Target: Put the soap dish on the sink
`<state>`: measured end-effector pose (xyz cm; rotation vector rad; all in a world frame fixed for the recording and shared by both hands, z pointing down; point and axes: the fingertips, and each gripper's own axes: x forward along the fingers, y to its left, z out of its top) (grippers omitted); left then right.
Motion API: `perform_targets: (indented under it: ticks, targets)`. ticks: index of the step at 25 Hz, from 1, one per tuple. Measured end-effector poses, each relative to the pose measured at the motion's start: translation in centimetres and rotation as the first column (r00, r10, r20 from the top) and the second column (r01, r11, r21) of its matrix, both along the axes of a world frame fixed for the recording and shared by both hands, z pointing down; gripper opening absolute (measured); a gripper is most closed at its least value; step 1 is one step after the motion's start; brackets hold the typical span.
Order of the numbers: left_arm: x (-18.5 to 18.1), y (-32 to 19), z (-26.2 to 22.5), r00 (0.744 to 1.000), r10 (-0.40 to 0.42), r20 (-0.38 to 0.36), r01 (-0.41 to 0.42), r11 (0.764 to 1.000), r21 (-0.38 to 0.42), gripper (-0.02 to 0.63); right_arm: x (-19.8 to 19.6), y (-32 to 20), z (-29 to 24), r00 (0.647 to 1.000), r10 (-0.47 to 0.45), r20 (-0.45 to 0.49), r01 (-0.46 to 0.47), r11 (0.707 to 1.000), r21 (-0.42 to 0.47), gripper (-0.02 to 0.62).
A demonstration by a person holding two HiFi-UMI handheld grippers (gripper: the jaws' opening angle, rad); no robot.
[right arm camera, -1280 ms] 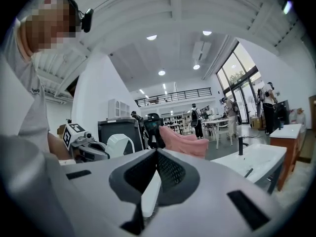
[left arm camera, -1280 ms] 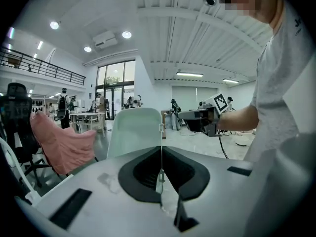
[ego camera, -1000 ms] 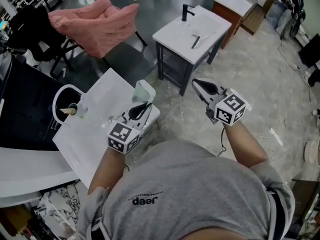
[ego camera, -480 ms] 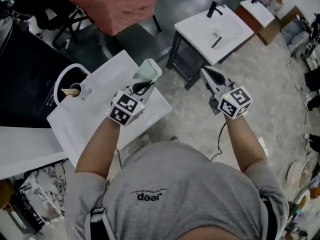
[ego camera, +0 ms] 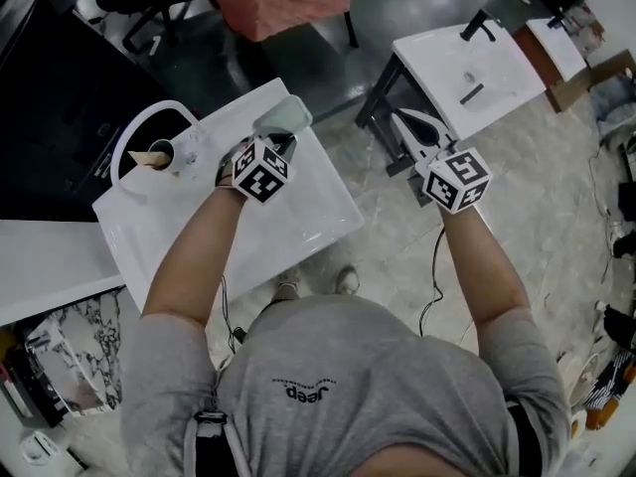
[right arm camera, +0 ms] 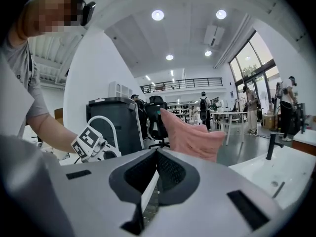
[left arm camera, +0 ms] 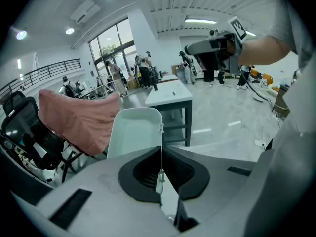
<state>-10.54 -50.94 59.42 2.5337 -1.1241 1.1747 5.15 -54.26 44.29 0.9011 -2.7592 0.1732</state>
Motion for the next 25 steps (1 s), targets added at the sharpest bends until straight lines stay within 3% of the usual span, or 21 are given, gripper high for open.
perform_targets:
  ticks: [10,15,25]
  targets:
    - [-4.2,-4.4,9.4,0.979,-0.018,0.205,0.044,0.991,-0.124,0.017,-3.6,-4.1,5.8,0.999,-0.025,-0.043,0.023,0.999,-0.039,0.058]
    - [-6.1,-5.6,12.1,0.964,-0.051,0.260,0.099,0.980,-0.175,0.017,-4.1,-4.7,7.3,0.998,-0.030,-0.047,0.027,0.998,-0.062,0.058]
    - [-8.0,-6.3,15.2,0.937,-0.017,0.349,0.111,0.961,-0.252,0.017,-2.8,-5.6,8.8,0.999,-0.015,-0.048,0.011,0.997,-0.081,0.058]
